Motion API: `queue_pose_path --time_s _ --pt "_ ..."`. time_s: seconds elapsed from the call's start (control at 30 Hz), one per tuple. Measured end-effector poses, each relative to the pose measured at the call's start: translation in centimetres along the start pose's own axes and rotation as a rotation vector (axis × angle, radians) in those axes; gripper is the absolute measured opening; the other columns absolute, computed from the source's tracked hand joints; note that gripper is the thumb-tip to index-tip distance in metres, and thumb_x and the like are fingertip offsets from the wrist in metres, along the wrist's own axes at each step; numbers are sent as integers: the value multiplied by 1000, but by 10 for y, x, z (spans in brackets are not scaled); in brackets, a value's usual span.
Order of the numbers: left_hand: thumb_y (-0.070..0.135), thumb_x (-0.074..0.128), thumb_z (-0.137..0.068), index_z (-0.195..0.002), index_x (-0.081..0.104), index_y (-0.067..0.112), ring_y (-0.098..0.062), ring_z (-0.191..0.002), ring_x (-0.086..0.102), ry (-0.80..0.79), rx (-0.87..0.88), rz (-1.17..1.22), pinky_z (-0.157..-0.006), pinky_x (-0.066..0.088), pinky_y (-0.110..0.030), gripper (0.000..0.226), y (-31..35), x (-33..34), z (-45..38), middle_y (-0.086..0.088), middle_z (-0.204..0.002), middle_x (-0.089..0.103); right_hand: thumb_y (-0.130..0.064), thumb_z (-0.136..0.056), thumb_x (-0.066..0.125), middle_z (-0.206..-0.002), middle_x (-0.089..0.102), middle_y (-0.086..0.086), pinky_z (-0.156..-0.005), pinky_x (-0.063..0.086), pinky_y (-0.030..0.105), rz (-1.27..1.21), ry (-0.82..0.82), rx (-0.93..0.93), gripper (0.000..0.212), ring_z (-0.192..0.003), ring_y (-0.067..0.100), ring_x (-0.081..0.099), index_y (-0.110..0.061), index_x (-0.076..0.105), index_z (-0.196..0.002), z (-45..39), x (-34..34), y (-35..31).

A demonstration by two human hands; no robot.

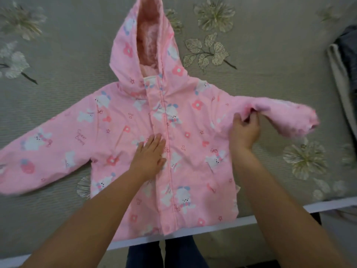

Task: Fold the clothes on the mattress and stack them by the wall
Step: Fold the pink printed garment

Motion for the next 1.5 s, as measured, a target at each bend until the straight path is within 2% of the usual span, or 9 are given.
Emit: queue_pose_path --time_s 0.17,0.37,0.5,0.63,0.77,0.9,0.97,1.13,1.5 --pt "6 50 -87 -120 52 -10 -40 -120 45 612 -259 538 -101 31 -35 36 -47 -41 52 -29 -127 50 3 -64 59 -90 67 17 -84 40 42 430 -397 -889 38 -93 27 57 -10 72 -97 108 64 -43" --pt "26 63 -85 -121 47 -8 -33 -113 53 1033 -1433 1401 -97 42 -40 52 -148 7 130 -23 -124 54 -1 -78 59 -140 45 7 -110 11 54 829 -825 -793 54 -135 29 33 -19 53 -129 142 98 20" --pt "8 61 -87 -130 41 2 -26 -112 57 1336 -1184 2055 -92 49 -39 48 -182 -1 126 -14 -130 53 -1 -82 56 -144 40 7 -111 8 50 915 -876 -795 54 -138 26 28 -20 50 -132 140 100 20" --pt "6 55 -87 -125 46 -5 -29 -110 55 1240 -931 1300 -95 43 -31 40 -176 -60 128 -20 -121 56 -8 -90 46 -151 27 -1 -111 0 37 934 -971 -754 51 -142 18 14 -22 40 -138 141 103 16" --pt "6 59 -74 -100 62 -8 -30 -77 55 1009 -143 639 -67 33 -27 30 -93 -114 96 -20 -74 54 8 -88 46 -134 50 16 -99 24 14 551 -931 -355 37 -128 26 43 -2 58 -121 119 90 -5" --pt "24 54 -89 -134 43 10 -25 -132 31 166 194 178 -104 19 -33 48 -33 -75 44 -14 -132 45 4 -80 41 -75 62 15 -60 35 19 399 -508 -129 33 -61 -4 54 5 66 -102 69 43 -21" --pt "14 50 -89 -120 56 1 -29 -123 44 158 303 265 -101 28 -34 34 -25 -79 46 -19 -122 55 7 -81 41 -62 53 6 -54 33 19 394 -371 -39 31 -53 2 44 8 65 -100 51 27 -22" --pt "9 51 -78 -89 69 -8 -46 -92 63 744 137 240 -78 49 -58 27 -54 -116 44 -27 -95 67 10 -82 46 -99 64 27 -79 41 33 374 -370 -248 24 -91 36 57 8 65 -97 32 58 -67" --pt "42 49 -88 -142 24 33 -17 -142 -10 304 -293 138 -109 -9 -44 60 -78 -75 -7 6 -156 -1 -39 -85 60 -126 49 16 -81 47 28 498 -682 132 70 -110 20 56 -4 30 -137 -38 230 -86"
Point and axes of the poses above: each hand's wrist, its own z-axis away from the middle knuckle, its own x-axis out of the palm, y = z × x, the point moved 6 cm from there along -z, towards the middle knuckle
